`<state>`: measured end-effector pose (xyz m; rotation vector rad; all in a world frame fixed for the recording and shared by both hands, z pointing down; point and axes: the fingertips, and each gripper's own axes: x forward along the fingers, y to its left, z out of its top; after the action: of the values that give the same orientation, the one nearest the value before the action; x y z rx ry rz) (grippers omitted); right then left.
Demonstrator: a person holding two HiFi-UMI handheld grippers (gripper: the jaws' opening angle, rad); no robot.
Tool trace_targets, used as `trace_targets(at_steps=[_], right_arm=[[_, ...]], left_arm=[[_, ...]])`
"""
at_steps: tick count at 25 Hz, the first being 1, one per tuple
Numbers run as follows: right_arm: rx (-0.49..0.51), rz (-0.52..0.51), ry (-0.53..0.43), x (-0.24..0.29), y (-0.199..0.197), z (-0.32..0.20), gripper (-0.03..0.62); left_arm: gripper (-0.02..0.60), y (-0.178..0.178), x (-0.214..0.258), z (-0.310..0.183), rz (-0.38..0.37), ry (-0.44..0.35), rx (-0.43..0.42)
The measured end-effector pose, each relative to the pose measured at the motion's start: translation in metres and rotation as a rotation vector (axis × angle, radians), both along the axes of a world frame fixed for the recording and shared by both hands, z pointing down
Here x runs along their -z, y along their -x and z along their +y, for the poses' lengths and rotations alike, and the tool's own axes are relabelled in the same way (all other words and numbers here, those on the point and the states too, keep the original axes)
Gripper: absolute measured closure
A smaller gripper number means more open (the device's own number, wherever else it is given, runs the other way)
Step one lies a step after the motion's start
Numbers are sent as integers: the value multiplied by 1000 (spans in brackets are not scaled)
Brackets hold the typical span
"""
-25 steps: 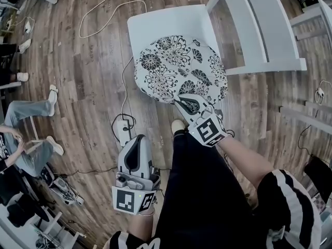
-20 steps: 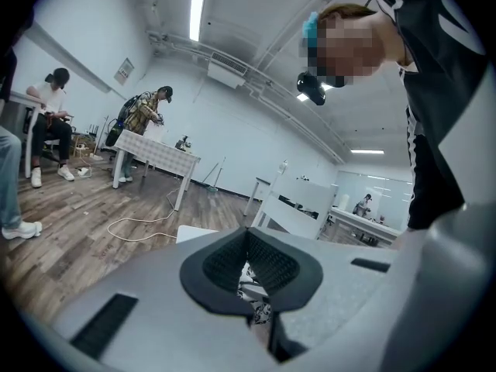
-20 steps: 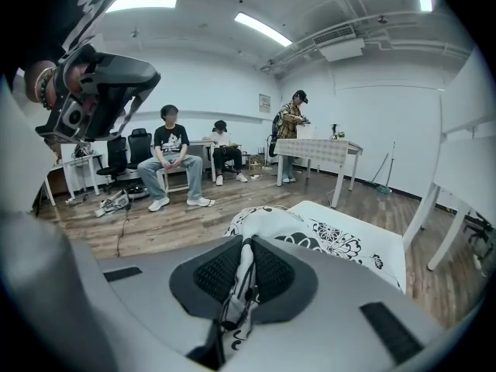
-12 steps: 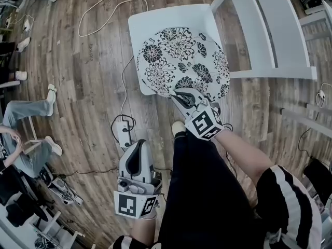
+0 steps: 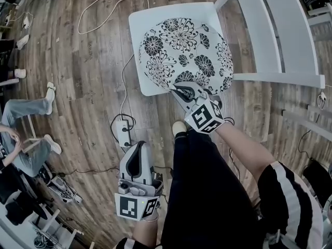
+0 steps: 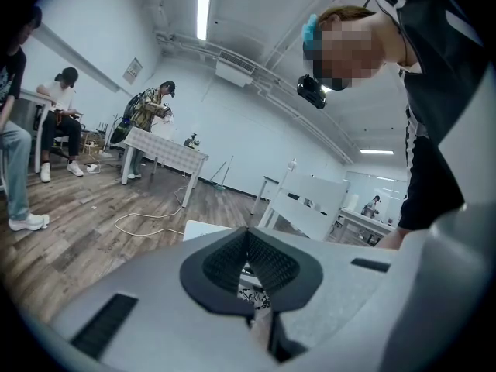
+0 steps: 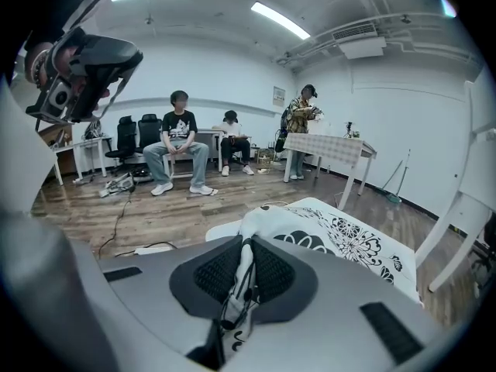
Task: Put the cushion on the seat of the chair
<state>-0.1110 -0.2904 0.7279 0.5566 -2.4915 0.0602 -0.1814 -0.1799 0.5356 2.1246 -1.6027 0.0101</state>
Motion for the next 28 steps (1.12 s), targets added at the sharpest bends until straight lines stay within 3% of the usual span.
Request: trace_targets(at_steps=[16, 23, 28], right_arm=[[25, 42, -7, -11, 4, -38, 560], [-26, 24, 9, -14, 9, -50, 562], [-84, -15, 86, -19, 13, -55, 560]], left_arm=[[578, 5, -8, -12, -7, 31, 31], [578, 4, -14, -7, -8, 38, 27], [578, 2, -15, -8, -3, 39, 26]])
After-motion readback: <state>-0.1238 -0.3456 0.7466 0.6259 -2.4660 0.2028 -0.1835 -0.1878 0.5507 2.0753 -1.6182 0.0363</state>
